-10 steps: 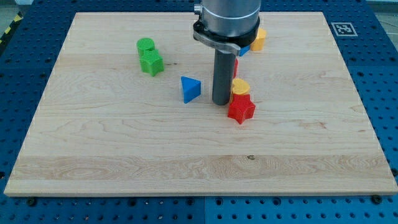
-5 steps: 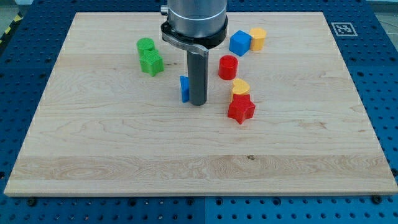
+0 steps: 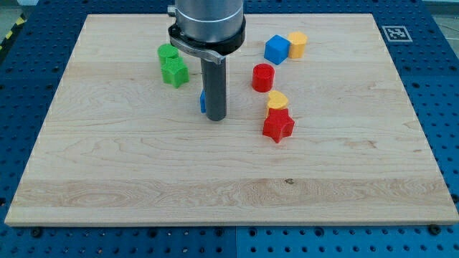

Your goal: Move the blue triangle to the bottom right to the green star

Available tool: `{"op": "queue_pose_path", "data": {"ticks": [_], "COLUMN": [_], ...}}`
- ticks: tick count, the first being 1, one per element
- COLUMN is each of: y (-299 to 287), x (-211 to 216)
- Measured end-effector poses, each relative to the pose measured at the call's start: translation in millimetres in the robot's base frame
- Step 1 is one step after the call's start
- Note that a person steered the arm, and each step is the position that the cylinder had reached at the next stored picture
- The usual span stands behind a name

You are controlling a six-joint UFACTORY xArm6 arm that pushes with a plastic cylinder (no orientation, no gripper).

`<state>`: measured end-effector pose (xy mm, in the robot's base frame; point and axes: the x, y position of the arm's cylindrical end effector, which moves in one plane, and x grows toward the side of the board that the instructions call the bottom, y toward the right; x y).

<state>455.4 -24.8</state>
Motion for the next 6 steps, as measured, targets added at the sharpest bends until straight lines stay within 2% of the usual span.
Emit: {"op": "queue_pose_path", "data": {"ticks": [4, 6], "y": [5, -11], "x": [-14, -25]}}
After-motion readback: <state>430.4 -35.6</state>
